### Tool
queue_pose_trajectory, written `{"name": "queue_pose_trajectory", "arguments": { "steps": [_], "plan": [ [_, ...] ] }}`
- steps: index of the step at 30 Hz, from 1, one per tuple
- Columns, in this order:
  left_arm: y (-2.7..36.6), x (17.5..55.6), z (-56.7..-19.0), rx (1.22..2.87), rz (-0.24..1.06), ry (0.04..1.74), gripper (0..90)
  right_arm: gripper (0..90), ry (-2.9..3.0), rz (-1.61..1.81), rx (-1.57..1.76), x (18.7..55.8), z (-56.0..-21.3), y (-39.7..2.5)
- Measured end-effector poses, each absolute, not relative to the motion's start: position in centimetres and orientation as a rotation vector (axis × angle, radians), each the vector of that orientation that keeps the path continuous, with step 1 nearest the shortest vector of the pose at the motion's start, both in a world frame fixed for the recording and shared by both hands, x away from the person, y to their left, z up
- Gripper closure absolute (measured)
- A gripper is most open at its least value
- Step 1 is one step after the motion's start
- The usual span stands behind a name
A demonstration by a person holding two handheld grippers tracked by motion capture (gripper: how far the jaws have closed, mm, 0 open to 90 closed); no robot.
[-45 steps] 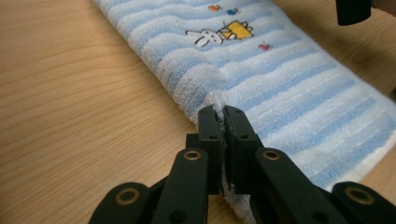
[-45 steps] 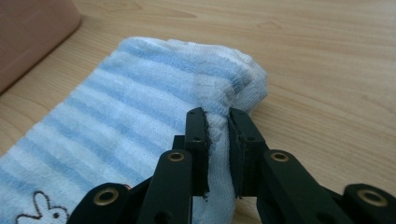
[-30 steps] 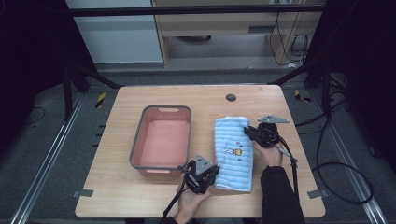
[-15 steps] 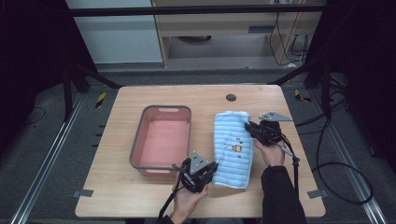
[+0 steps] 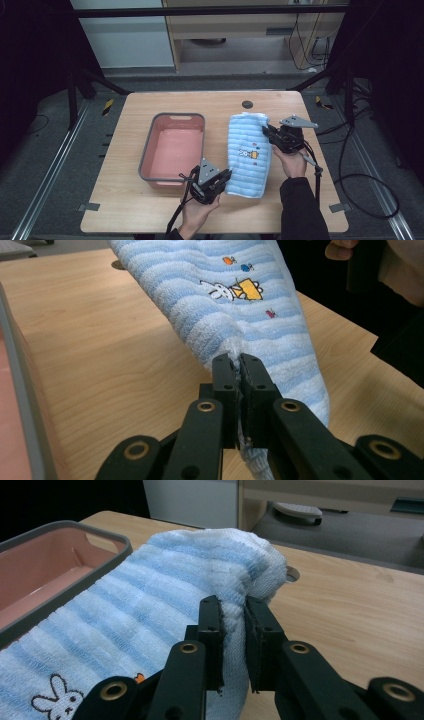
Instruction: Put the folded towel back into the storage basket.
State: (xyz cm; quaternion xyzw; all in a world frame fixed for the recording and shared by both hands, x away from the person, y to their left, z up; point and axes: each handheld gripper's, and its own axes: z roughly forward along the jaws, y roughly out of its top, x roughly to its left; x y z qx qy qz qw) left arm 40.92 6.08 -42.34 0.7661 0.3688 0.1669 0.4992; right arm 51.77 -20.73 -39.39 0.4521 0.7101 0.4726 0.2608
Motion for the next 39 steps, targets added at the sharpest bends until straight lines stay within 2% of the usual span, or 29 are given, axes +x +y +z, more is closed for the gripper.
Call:
{"name": "queue_pose_trajectory", "arguments": {
  "steps": [27, 39],
  "plan": [
    [9.1, 40.9, -38.1, 1.807, 0.490, 0.858, 86.3, 79.5, 1.868, 1.331, 1.162, 51.4, -33.7, -17.3],
    [10.9, 41.2, -37.0, 1.789, 0.511, 0.868, 86.3, 79.5, 1.872, 1.342, 1.137, 51.9, -32.2, -15.2]
  ]
}}
